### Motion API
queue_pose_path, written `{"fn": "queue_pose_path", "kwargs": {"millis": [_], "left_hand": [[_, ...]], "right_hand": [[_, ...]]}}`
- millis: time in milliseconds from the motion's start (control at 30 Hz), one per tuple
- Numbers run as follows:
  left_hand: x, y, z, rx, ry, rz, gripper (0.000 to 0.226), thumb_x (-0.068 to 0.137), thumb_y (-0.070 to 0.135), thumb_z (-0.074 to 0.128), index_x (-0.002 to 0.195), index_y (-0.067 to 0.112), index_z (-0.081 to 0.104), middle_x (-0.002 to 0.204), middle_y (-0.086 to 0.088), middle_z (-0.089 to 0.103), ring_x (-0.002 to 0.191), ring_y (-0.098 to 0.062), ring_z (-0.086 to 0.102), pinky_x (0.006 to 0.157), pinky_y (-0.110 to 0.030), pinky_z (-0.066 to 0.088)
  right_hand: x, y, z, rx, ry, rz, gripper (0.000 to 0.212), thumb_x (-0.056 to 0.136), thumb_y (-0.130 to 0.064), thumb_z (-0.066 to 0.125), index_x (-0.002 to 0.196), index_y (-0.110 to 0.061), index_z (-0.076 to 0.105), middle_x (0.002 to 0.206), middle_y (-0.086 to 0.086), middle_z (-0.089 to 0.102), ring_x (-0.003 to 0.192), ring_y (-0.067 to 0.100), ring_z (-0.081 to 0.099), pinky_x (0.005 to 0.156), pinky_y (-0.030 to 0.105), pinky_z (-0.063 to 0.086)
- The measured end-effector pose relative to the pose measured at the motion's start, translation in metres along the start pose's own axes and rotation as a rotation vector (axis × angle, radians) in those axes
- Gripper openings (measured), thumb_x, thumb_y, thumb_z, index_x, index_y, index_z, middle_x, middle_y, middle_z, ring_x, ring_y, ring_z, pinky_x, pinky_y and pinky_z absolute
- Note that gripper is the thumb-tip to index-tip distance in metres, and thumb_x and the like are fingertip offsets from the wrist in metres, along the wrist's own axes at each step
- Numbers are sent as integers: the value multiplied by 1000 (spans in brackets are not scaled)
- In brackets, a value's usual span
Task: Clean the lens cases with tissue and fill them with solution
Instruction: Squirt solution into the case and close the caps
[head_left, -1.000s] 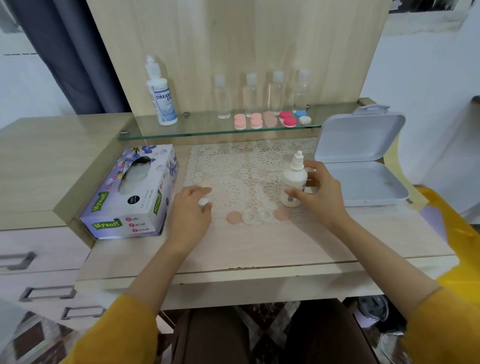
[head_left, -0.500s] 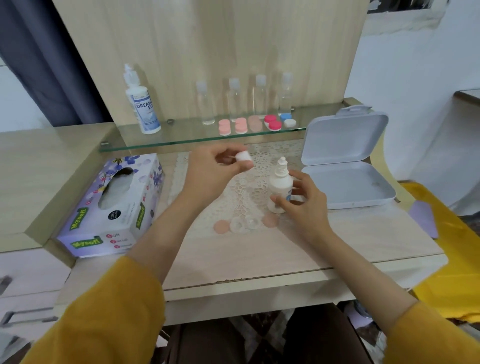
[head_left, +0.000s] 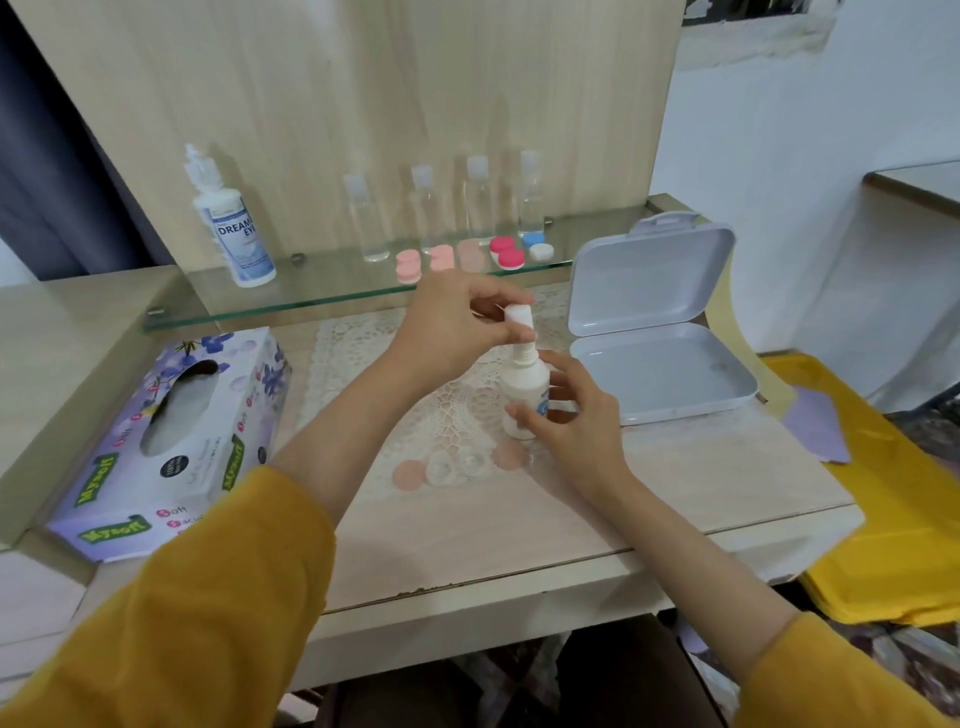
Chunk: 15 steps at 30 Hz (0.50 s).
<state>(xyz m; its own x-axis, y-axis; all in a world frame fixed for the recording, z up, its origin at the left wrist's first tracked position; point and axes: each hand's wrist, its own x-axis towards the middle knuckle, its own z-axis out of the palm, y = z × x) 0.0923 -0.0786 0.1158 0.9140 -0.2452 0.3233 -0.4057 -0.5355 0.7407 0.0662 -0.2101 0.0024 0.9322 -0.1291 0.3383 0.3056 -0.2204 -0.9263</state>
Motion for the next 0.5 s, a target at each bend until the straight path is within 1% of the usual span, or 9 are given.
{"fn": "queue_pose_path", "kwargs": {"millis": [100,167,267,333,367,433,467,500], "left_hand": [[1,0,-1,15,-43,8,31,69,8,77,98,15,70,84,8,66,70,8,60,69,-5,45],[3,-2,-1,29,-70,9,30,70,9,76,99,16,70,83,11,65,68,13,58,67,-3,43],[5,-1,0,68,-114,8,30,72,11,75,101,19,70,83,14,64,67,14,57,68,-3,44],[6,0,0,100,-140,11,30,74,11,74,102,20,70,86,13,64,68,12,57,70,-4,46],[6,1,-1,123,-164,15,31,75,9,73,103,20,70,90,12,65,72,9,58,72,-5,46],[8,3,-4,157,-251,15,35,78,1,68,107,21,68,99,10,65,88,1,61,79,-7,47],[8,5,-6,167,-308,12,38,80,-2,65,110,21,67,104,10,64,96,-3,60,83,-8,46],[9,6,-8,174,-362,9,42,80,-2,64,114,22,64,108,12,61,103,-4,57,86,-9,45]], "right_hand": [[0,0,0,7,-2,7,53,71,-14,78,119,-18,56,98,-2,64,90,12,63,74,24,54],[0,0,0,12,-4,12,53,71,-14,78,118,-20,56,98,-3,64,90,10,62,74,25,55],[0,1,0,16,-6,24,52,71,-15,78,118,-24,56,100,-1,64,92,11,62,74,25,54],[0,1,1,18,-7,23,52,71,-16,78,118,-24,56,100,-1,64,92,11,62,74,23,54],[0,1,1,19,-7,18,52,71,-16,78,118,-23,56,100,-2,64,92,10,62,73,22,54],[0,1,1,20,-7,13,52,71,-15,78,118,-22,56,99,-2,65,91,9,62,73,21,54],[0,2,1,22,-6,15,52,71,-14,78,118,-23,56,99,-1,65,91,10,61,72,20,54],[0,2,1,26,-6,20,53,71,-14,78,118,-24,56,100,-1,65,91,10,61,72,20,53]]}}
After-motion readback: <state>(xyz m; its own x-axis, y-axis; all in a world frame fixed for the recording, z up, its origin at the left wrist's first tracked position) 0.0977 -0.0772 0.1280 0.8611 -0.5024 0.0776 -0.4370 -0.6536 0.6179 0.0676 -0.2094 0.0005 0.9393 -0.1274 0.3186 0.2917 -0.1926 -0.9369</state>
